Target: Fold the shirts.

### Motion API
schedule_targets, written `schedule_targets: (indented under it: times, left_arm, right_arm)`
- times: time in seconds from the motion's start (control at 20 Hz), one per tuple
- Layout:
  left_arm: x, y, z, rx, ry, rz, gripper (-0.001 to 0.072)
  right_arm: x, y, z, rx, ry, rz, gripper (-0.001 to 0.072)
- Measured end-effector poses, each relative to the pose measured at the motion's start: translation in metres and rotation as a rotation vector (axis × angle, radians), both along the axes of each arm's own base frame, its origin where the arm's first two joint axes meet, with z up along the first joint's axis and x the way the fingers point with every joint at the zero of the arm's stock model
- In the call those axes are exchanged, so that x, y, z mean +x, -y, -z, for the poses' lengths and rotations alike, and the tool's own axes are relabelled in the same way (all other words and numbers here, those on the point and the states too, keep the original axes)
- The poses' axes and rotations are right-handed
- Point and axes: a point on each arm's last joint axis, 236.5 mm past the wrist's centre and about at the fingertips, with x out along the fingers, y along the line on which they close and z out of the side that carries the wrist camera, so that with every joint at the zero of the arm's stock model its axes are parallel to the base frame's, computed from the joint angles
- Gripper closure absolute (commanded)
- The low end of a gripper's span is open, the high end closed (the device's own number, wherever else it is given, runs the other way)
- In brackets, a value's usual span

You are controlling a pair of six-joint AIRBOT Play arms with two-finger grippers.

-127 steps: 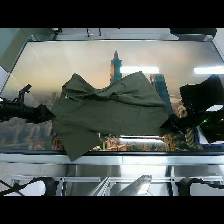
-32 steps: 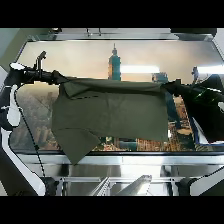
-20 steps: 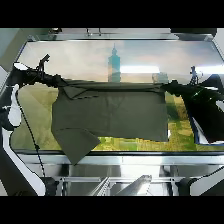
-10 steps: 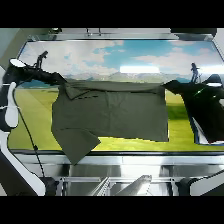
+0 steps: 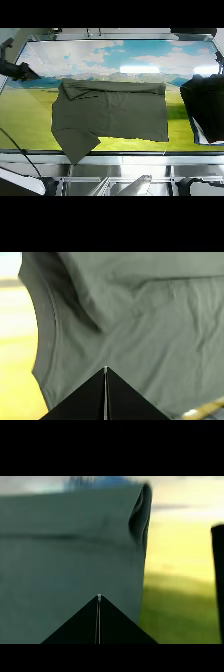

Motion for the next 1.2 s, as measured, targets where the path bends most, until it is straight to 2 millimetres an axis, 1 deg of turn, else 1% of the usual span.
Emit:
schedule_targets:
  times: [0.05, 0.1, 0.2, 0.25, 0.3, 0.35, 0.4, 0.45, 0.5, 0.55, 0.6, 0.65, 0.8, 1.05, 1.2]
  left_arm:
    - [-0.017, 0.001, 0.0, -0.01, -0.033, -0.016, 0.0705]
    - [-0.039, 0.006, 0.002, -0.024, -0.075, -0.029, 0.0704]
    - [-0.086, 0.019, 0.011, -0.053, -0.152, -0.051, 0.0704]
    - [-0.109, 0.026, 0.017, -0.066, -0.186, -0.066, 0.0702]
    - [-0.135, 0.035, 0.024, -0.081, -0.216, -0.089, 0.0596]
    - [-0.157, 0.044, 0.032, -0.09, -0.239, -0.111, 0.0366]
    - [-0.18, 0.053, 0.042, -0.095, -0.256, -0.136, 0.0367]
    - [-0.198, 0.061, 0.052, -0.097, -0.266, -0.166, 0.0367]
    - [-0.213, 0.068, 0.062, -0.098, -0.27, -0.192, 0.0367]
    - [-0.226, 0.074, 0.072, -0.098, -0.276, -0.215, 0.0366]
    - [-0.237, 0.079, 0.081, -0.098, -0.283, -0.235, 0.0366]
    - [-0.245, 0.083, 0.09, -0.1, -0.292, -0.251, 0.0366]
    - [-0.267, 0.095, 0.111, -0.126, -0.358, -0.264, 0.0364]
    - [-0.286, 0.106, 0.138, -0.191, -0.516, -0.266, 0.0361]
    - [-0.29, 0.106, 0.154, -0.21, -0.588, -0.279, 0.0361]
  right_arm:
    - [-0.018, -0.005, 0.001, 0.001, -0.043, -0.013, 0.0701]
    - [-0.04, -0.01, 0.005, 0.006, -0.093, -0.026, 0.07]
    - [-0.082, -0.021, 0.015, 0.026, -0.175, -0.035, 0.07]
    - [-0.104, -0.025, 0.024, 0.038, -0.218, -0.027, 0.07]
    - [-0.122, -0.029, 0.031, 0.052, -0.245, -0.013, 0.0699]
    - [-0.138, -0.036, 0.038, 0.079, -0.272, 0.005, 0.0689]
    - [-0.151, -0.042, 0.044, 0.103, -0.29, 0.016, 0.0635]
    - [-0.162, -0.048, 0.05, 0.123, -0.309, 0.029, 0.0413]
    - [-0.17, -0.05, 0.056, 0.132, -0.325, 0.041, 0.026]
    - [-0.176, -0.053, 0.061, 0.145, -0.337, 0.052, 0.0261]
    - [-0.18, -0.056, 0.065, 0.155, -0.348, 0.057, 0.0277]
    - [-0.183, -0.058, 0.067, 0.166, -0.355, 0.062, 0.0278]
    - [-0.183, -0.064, 0.067, 0.198, -0.342, 0.067, 0.0278]
    - [-0.179, -0.069, 0.063, 0.227, -0.31, 0.065, 0.0279]
    - [-0.178, -0.07, 0.062, 0.232, -0.304, 0.064, 0.0278]
